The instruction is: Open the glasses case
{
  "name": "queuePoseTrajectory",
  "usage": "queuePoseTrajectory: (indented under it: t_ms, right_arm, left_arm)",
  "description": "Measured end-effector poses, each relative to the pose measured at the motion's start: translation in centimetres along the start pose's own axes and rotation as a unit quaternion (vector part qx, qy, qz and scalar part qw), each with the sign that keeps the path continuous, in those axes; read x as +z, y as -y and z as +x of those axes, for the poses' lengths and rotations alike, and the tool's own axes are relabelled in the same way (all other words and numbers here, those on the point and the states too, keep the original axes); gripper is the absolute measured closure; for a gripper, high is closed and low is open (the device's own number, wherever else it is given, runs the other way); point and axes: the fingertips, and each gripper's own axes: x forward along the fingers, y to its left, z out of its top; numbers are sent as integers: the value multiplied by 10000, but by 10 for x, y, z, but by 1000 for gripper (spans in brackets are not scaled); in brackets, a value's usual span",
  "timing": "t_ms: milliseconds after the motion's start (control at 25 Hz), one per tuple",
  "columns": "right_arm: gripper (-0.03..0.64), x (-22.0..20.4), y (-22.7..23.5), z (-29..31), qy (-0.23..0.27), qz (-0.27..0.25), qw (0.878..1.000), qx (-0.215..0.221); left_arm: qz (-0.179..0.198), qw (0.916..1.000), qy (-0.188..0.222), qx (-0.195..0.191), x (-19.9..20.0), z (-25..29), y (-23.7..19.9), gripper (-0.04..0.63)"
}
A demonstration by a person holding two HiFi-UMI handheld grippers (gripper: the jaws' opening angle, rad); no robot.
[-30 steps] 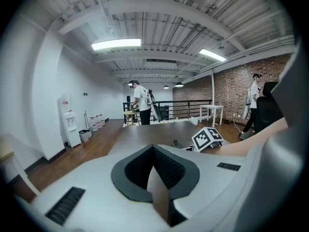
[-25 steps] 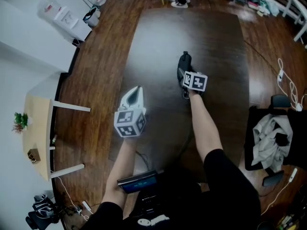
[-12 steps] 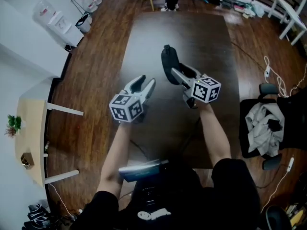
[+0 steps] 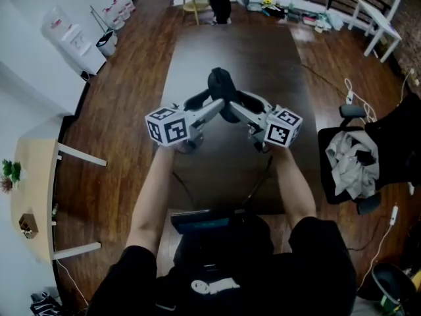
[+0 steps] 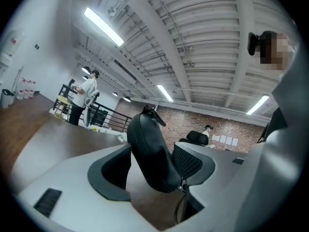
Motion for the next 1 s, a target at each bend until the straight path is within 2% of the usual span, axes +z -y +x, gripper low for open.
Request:
queuePoseTrajectory:
  t_ms: [80,120,200,320,400,480,600,640,760,840,880,920,960,1000]
  right_arm:
    - [387,6,-11,-4,115,48,9998,151]
    - [387,6,-18,-4,85,2,9997,225]
    - [388,5,-31,-4,6,-127,9994,330]
    - [391,9,-47,-2,74,-186,9990,405]
    - [391,3,-54,-2,-17,-263,9985,480]
    - [396,-3,-64,-1,-162,-348,9973,621]
    - [399,-11,-79,6,-416,-661,9945,693]
    - [402,-12,-81,8,-438,-752,9941,640]
    - [411,-5,-73,6,-293,-1035,9939,245]
    - [410,4,-63,-7,-273,-1404,9896,-146]
    - [410,6,-60,-15,-413,-1719,9836,-346]
    - [410,6,-58,-22,-697,-2165,9722,-554]
    - [410,1,-56,-27,-1113,-2721,9527,-765]
    - [410,-7,-53,-29,-1611,-3313,9247,-965]
  left_arm:
    - [-111,9997,-79,-218,-1,-6,4,308]
    - [-125,9993,-115,-346,-2,-8,8,256]
    - [-126,9979,-106,-631,-2,-9,22,256]
    - [-315,9953,252,-885,14,-12,36,256]
    - [-498,9914,531,-1089,29,-18,43,256]
    - [-580,9885,631,-1247,33,-19,47,256]
    - [-305,9924,229,-1169,13,-11,44,256]
    - [-232,9936,126,-1102,8,-9,43,277]
    - [-478,9954,130,-815,12,-8,29,290]
    - [-685,9954,186,-649,21,-12,18,293]
    - [-763,9948,224,-630,28,-15,14,295]
    - [-813,9942,269,-655,35,-19,12,295]
    - [-831,9936,313,-696,41,-21,10,295]
    - [-802,9935,338,-735,47,-23,10,296]
